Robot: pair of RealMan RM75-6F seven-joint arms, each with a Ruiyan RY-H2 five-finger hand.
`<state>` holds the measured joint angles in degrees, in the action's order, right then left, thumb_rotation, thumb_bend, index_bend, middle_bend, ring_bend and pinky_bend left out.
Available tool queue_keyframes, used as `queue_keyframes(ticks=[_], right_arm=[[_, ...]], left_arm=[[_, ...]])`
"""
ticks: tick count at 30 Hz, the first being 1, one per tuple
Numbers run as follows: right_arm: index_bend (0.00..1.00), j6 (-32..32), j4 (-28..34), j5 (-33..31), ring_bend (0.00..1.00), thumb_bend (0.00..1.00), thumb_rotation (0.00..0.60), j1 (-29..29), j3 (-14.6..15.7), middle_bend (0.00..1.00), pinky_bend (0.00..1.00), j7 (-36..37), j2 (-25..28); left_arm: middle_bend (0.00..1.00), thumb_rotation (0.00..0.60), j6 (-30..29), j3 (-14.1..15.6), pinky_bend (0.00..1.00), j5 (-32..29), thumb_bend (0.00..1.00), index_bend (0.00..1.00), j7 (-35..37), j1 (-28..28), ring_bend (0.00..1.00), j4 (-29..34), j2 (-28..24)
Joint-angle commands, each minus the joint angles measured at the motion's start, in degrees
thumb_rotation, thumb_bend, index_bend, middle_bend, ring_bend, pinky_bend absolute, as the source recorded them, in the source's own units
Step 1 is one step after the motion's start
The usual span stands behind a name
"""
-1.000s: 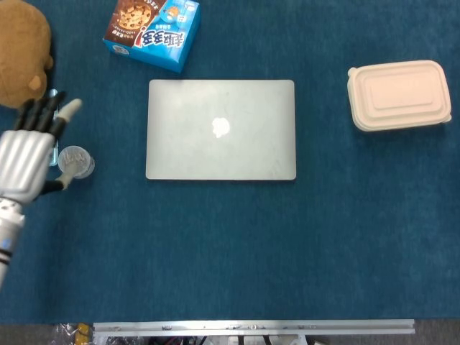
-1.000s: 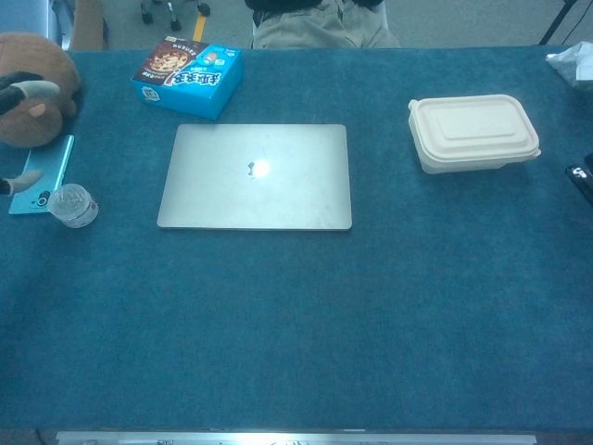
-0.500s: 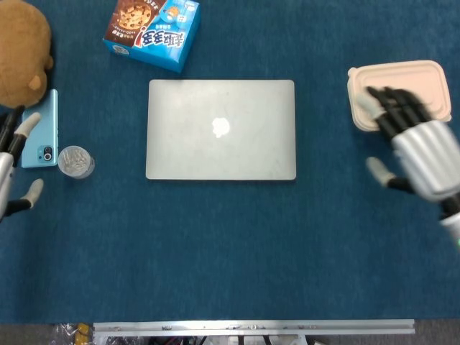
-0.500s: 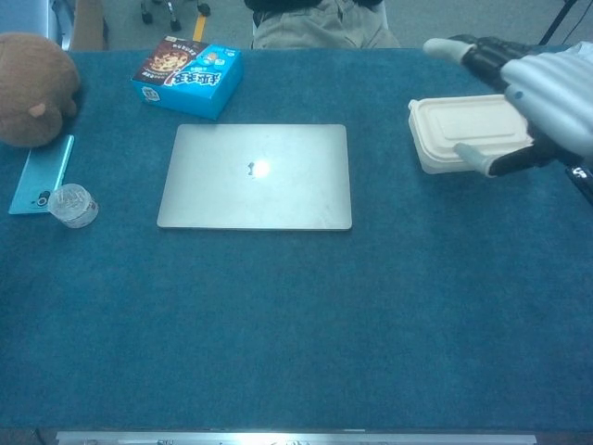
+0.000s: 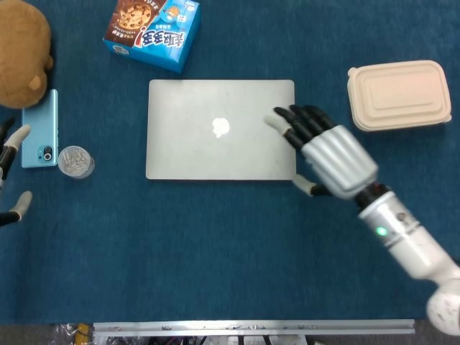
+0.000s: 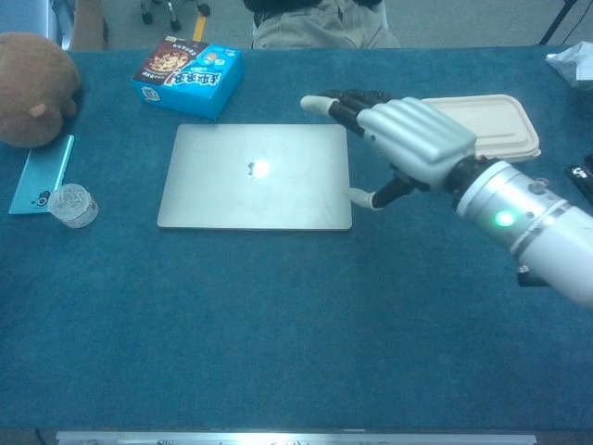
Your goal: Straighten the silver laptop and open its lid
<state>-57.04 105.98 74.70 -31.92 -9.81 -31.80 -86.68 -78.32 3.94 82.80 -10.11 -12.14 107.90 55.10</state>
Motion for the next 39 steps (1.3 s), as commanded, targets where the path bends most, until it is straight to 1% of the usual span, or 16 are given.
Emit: queue_keyframes(ticks=[1,5,9,22,31,39], right_arm=[[0.00,1.19,-3.01,-2.24,0.00,0.19,0.600,-2.60,-0.18,0.04,0.10,-2.89,-3.89],[0.00,1.59,-6.31,-3.56,0.00,0.17,0.600,-5.00,-0.32,0.04,0.09,-5.47,-8.09],[0.00,1.65,-9.70,-5.01,0.00,0.13,0.600,-7.12,-0.73,0.04,0.06,-7.43,-12.07],[0.00,2.59,-21.38,-9.32,0.00,0.13,0.600,-13.41,-1.69,0.03,0.03,-11.63,-23.53],[0.00,2.77,-29.43,-10.89,0.00,0.13,0.600,-16.07,-2.23,0.02,0.03,-12.17,-29.29],[0.00,3.36,-34.39,-11.96,0.00,0.13,0.600,-17.98,-3.39,0.02,0.03,-11.46,-32.81]], left_arm=[[0.00,0.600,0.02,0.01,0.00,0.30,0.32,0.00,-0.03,0.22,0.00,0.23,-0.20],[0.00,0.600,-0.45,0.14,0.00,1.40,0.31,0.00,-0.19,0.81,0.00,0.59,-0.54],[0.00,0.600,-0.83,0.22,0.00,2.34,0.31,0.00,-0.11,1.34,0.00,0.89,-1.01],[0.00,0.600,-1.17,0.29,0.00,4.10,0.31,0.00,1.05,2.66,0.00,0.80,-2.27],[0.00,0.600,-1.47,0.26,0.00,5.03,0.31,0.00,2.71,3.49,0.00,-0.22,-2.64],[0.00,0.600,-1.38,-0.03,0.00,5.23,0.31,0.00,4.13,3.89,0.00,-1.35,-2.58]])
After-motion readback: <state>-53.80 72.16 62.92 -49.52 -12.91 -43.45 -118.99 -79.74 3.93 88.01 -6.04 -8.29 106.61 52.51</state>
